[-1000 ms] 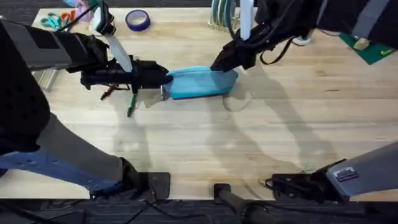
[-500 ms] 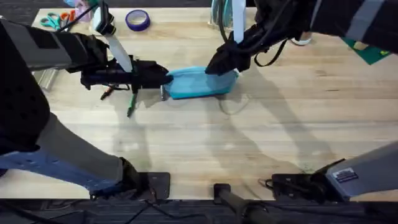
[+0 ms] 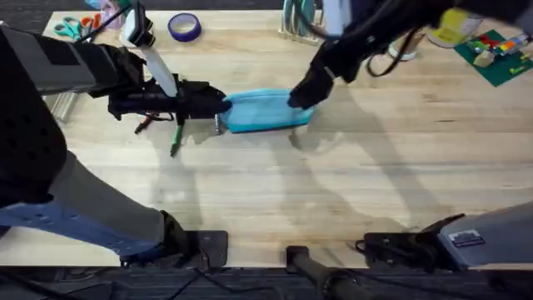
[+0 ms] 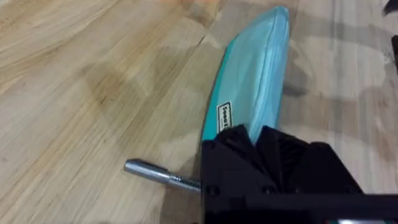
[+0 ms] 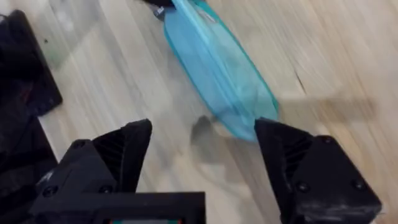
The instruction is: Unzip the bag, pick up the pens from the table one at a time and place them inside, then zip the bag closed.
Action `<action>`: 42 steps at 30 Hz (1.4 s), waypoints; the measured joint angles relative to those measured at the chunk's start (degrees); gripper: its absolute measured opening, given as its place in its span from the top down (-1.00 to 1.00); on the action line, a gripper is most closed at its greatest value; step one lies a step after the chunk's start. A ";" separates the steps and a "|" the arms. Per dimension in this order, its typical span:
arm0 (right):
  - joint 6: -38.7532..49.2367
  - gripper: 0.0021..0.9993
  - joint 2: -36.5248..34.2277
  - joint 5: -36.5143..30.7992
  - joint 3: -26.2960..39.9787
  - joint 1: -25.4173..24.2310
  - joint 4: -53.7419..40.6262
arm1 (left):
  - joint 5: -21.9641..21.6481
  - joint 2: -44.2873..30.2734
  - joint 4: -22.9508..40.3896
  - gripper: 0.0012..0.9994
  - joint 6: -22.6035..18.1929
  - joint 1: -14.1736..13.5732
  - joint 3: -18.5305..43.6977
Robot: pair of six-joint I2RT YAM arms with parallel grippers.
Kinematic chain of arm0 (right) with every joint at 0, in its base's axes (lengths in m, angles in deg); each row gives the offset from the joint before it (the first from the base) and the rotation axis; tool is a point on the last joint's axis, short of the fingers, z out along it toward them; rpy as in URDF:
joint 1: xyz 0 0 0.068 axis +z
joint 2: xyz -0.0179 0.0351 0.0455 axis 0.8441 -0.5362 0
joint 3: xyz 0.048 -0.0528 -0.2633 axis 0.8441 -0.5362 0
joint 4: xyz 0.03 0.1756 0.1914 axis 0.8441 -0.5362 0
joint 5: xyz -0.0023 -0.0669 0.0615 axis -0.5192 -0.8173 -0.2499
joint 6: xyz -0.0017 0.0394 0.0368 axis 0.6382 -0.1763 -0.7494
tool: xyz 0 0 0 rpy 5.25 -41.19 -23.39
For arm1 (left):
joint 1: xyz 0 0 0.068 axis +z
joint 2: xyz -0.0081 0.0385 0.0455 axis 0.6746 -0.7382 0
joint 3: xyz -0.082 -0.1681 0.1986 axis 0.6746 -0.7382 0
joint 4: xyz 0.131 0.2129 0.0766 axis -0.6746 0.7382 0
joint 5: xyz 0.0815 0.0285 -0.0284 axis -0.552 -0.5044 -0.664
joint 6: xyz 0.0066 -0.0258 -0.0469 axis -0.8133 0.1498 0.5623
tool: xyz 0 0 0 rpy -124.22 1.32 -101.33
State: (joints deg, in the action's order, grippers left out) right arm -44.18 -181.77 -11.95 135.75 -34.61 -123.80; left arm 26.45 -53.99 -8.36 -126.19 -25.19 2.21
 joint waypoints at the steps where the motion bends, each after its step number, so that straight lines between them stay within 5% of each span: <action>1: -0.07 -0.99 0.76 -1.40 1.10 -0.07 -1.97 | 0.02 -0.01 0.00 0.92 0.02 0.00 0.00; 10: -0.09 -0.99 4.45 -11.45 4.43 -1.00 -8.38 | 0.00 -0.02 0.00 0.92 0.87 0.00 0.00; 25: -0.09 -0.99 4.99 -13.61 3.85 -11.39 -9.82 | -0.01 0.01 -0.02 0.92 1.97 0.00 0.00; 33: 1.12 -1.00 5.36 -12.91 -5.54 -17.05 -4.85 | -0.01 -0.01 -0.02 0.92 1.99 0.00 0.00; 42: 12.55 -0.99 5.36 -2.94 -11.37 -25.27 -4.20 | -0.01 -0.02 -0.02 0.92 1.99 0.00 0.00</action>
State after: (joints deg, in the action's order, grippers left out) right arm -31.63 -176.42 -14.89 124.38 -59.88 -128.00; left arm 26.44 -54.00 -8.38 -124.20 -25.19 2.21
